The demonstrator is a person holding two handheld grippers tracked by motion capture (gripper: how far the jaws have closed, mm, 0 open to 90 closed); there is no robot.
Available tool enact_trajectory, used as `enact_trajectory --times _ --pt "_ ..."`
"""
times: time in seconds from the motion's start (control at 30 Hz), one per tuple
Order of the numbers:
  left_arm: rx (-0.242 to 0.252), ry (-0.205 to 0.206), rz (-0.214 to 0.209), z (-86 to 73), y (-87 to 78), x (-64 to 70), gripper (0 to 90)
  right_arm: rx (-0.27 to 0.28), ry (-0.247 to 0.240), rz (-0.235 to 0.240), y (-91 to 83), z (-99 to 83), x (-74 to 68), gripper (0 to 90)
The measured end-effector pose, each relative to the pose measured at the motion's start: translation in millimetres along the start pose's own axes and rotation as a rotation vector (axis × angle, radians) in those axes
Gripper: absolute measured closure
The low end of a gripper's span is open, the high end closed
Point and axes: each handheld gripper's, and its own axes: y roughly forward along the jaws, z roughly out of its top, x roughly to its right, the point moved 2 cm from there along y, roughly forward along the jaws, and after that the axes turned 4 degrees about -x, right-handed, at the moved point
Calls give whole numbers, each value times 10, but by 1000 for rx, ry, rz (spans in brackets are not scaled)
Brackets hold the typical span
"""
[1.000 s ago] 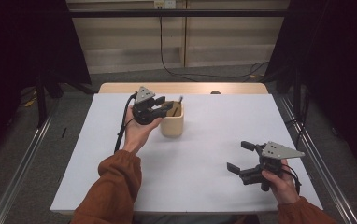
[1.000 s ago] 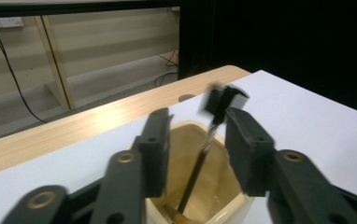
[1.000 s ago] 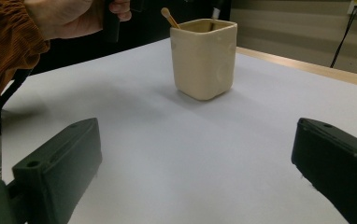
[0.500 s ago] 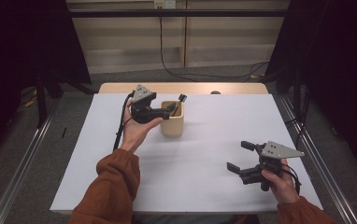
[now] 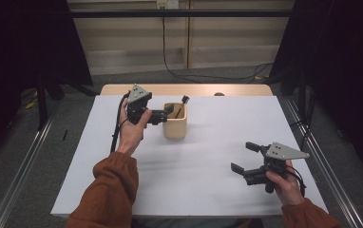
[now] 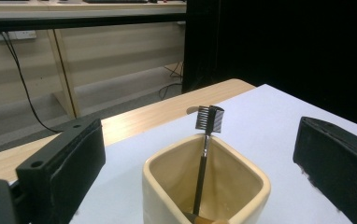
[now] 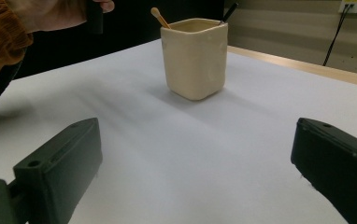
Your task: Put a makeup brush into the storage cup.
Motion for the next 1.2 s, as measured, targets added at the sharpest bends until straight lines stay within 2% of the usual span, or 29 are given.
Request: enact_trajectory --times 0.07,0.13,0.2,0.27,0.3,0.47,0.7,0.83,0.9,1.0,1.2 --pt "0 9 10 5 -32 12 26 1 1 -4 2 0 0 11" --pt "6 2 -5 6 -69 27 25 -1 2 -6 8 -3 -1 9" --pt "2 15 8 2 -95 43 26 -2 1 -7 6 -3 -6 7" --pt "-1 14 0 -17 -114 48 27 1 4 -11 2 1 -1 7" --pt "-3 15 11 -28 -127 50 27 1 4 -11 -1 3 0 7" --pt "7 2 9 -93 -197 28 26 1 3 -17 -16 2 -11 6" --pt "3 10 19 -174 -301 57 27 1 5 -22 -11 4 -16 0" --pt "11 19 21 -159 -380 71 27 2 9 -30 3 4 -12 0" --pt "21 11 12 -149 -421 81 27 -1 9 -31 8 3 -13 0" --pt "23 27 17 -145 -458 107 27 0 13 -36 5 3 -14 0" --pt "29 24 18 -208 -513 120 27 4 11 -37 11 7 -6 0"
